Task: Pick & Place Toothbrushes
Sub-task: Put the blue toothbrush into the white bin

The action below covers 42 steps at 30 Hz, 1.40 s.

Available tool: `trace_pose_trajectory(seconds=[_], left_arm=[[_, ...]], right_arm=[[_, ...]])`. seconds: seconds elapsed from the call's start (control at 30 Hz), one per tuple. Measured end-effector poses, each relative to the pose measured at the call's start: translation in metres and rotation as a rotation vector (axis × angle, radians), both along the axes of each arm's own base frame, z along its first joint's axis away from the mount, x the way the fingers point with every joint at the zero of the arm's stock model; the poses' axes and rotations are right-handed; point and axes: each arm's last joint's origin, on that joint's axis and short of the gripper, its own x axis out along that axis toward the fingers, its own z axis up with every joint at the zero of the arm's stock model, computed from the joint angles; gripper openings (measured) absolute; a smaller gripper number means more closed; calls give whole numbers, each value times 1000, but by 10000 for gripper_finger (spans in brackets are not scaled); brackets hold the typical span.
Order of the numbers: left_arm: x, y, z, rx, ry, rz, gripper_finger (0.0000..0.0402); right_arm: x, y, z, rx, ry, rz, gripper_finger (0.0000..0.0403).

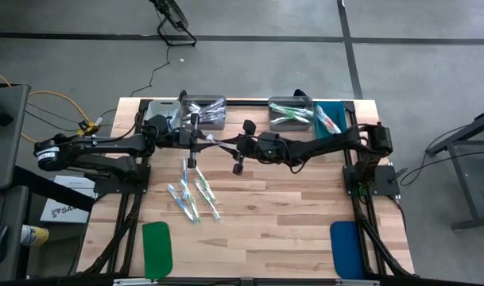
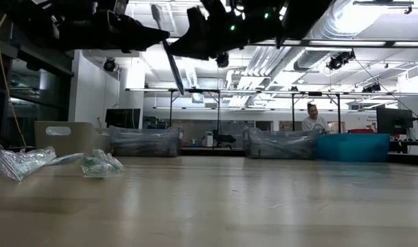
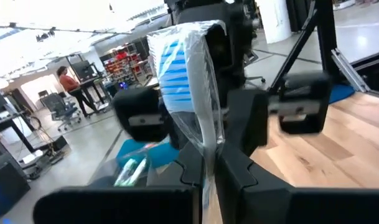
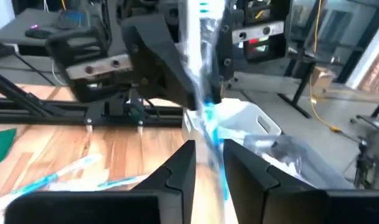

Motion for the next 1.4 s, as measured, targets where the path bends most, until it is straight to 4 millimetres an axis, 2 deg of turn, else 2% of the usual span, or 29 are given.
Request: trace_pose_trajectory(seconds=[0.2, 0.47, 0.67, 0.77, 0.93, 1.1, 1.2, 1.4], left_arm=[[-13, 11, 2, 58, 42, 83, 11], [-56, 20, 13, 158, 119, 310, 11], [-85, 20, 13, 116, 216, 587, 11], [-91, 23, 7, 70, 276, 697, 11], [-97, 33, -2, -64, 368, 796, 11], [-100, 48, 2, -137, 447, 860, 11], [-99, 55, 4, -169, 476, 838, 11], [-97, 71, -4, -272, 566, 875, 11]], right_arm=[[-22, 16, 18, 57, 138, -93, 89], [-65, 35, 33, 160, 362, -239, 87], [-87, 45, 32, 184, 434, -414, 87], [-95, 49, 27, 142, 472, -516, 87], [-107, 51, 13, 118, 525, -517, 87], [-137, 41, 1, 224, 412, -437, 87], [-157, 35, -5, 270, 268, -359, 87], [-194, 24, -22, 294, 141, -220, 87]])
